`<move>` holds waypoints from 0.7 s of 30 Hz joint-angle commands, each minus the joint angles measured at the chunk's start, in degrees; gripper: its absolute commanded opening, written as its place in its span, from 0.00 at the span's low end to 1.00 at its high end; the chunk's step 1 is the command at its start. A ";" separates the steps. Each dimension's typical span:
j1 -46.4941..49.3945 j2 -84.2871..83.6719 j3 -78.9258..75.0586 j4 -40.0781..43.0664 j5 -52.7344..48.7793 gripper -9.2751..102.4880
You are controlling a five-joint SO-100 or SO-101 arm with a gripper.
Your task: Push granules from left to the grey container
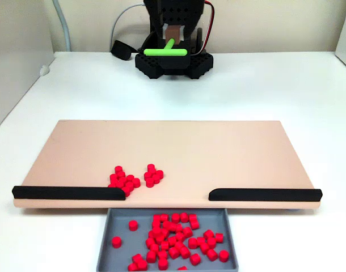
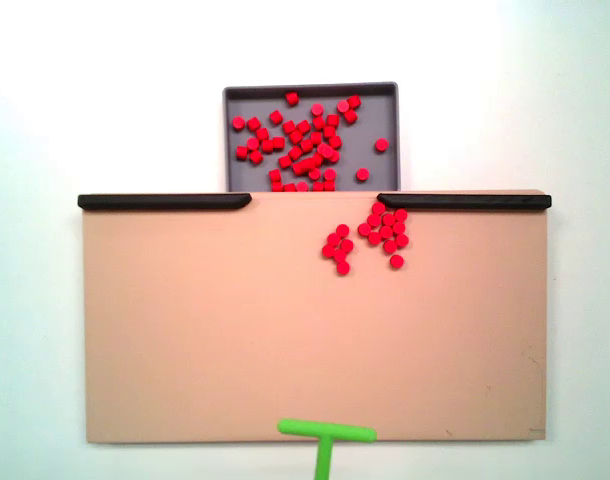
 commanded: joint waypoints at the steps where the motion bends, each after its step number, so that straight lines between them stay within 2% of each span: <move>1: 0.53 1.93 0.79 -0.44 -4.39 0.08; 21: -3.43 -5.10 0.62 -5.19 -4.22 0.08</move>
